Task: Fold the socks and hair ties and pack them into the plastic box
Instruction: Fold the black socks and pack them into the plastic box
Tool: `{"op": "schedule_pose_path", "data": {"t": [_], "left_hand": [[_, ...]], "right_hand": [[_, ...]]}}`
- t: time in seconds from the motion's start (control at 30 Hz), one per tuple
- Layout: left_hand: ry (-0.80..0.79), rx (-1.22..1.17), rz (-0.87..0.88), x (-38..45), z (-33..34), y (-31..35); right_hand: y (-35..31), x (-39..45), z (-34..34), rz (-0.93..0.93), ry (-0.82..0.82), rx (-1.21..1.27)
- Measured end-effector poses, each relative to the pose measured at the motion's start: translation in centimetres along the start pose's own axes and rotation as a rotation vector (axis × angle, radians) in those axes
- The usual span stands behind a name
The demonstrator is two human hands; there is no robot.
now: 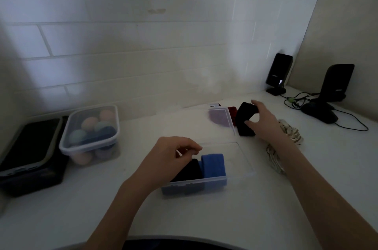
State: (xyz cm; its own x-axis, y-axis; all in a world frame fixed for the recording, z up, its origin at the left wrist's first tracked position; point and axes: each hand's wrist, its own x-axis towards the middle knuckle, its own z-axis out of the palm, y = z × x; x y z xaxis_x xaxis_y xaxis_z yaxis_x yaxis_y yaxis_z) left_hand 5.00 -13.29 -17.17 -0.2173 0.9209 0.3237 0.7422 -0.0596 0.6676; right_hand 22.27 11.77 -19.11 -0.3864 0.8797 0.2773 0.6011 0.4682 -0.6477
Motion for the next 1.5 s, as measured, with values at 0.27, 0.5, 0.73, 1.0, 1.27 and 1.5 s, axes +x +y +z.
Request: {"op": "schedule_pose_path", "data": {"t": [0.27, 0.5, 0.73, 1.0, 1.27, 1.5], "left_hand": [[0.021, 0.005, 0.036, 0.2, 0.1, -0.3], [0.237, -0.108, 0.119, 1.3, -0.6, 1.7], [0.147, -0.215, 0.101, 4.2, 1.3, 5.9], [0.101, -0.648, -0.130, 4.4, 2.3, 7.3], [-0.015, -1.125, -0.327, 3.5, 2.3, 8.0], [-0.108, -0.806, -0.144, 3.3, 2.2, 6.7]], "right_hand": [[-0.9, -0.4, 0.2, -0.099, 0.040, -0.060], [-5.9, -4.1, -2.9, -0.356, 0.294, 0.074], [-10.2, -9.7, -5.5, -0.564, 0.345, 0.314], [-9.6, -13.1, -6.1, -0.591, 0.137, 0.460], [-8.2, -14.9, -5.4, -0.591, 0.071, 0.327], [-8.5, -14.7, -5.2, -0.510, 0.104, 0.386]]}}
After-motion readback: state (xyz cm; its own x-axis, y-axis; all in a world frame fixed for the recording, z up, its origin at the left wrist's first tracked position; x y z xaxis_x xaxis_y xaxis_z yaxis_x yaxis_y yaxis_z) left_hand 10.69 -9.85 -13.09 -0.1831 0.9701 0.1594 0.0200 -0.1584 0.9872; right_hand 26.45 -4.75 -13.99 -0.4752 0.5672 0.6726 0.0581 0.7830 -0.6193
